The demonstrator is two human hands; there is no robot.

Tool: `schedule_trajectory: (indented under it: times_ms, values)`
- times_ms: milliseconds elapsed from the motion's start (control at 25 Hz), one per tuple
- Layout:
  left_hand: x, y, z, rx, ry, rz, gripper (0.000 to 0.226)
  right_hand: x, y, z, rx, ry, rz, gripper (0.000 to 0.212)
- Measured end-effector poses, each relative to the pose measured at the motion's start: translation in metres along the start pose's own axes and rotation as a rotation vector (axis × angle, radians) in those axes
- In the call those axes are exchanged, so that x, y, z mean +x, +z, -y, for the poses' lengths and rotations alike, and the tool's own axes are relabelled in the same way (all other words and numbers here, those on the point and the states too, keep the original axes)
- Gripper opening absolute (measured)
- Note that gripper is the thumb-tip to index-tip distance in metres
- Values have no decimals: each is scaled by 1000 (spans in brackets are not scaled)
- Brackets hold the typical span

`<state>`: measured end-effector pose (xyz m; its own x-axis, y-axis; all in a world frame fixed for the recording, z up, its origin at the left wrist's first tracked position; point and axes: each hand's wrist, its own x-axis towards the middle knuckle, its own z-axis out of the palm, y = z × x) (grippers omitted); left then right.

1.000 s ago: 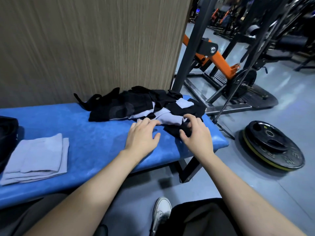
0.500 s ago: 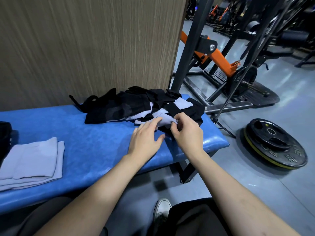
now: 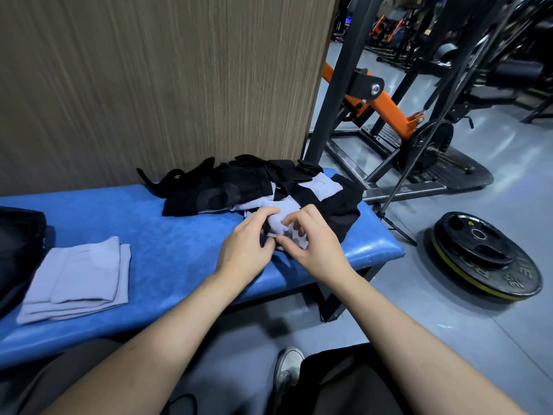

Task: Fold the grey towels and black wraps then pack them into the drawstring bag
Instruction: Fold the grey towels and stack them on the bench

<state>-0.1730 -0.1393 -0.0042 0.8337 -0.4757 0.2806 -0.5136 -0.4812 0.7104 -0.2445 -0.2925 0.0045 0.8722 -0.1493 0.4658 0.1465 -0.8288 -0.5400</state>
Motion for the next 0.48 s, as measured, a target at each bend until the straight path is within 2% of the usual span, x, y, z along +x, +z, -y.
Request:
schedule_trajectory:
  times_ms: [80, 160, 360, 480]
  values:
    - [-2, -9, 8, 8, 13, -26, 53, -1, 7, -4, -38, 52, 126, 42]
    - [-4, -19, 11, -5, 22, -41, 51, -2, 13, -12, -137, 57, 192, 47]
    - [-12, -51, 11, -18, 123, -155, 36, -5, 15, -13, -330, 37, 153, 19]
    - [-16, -77, 17, 192, 307, -311, 26, -3, 16, -6, -394, -21, 94, 17]
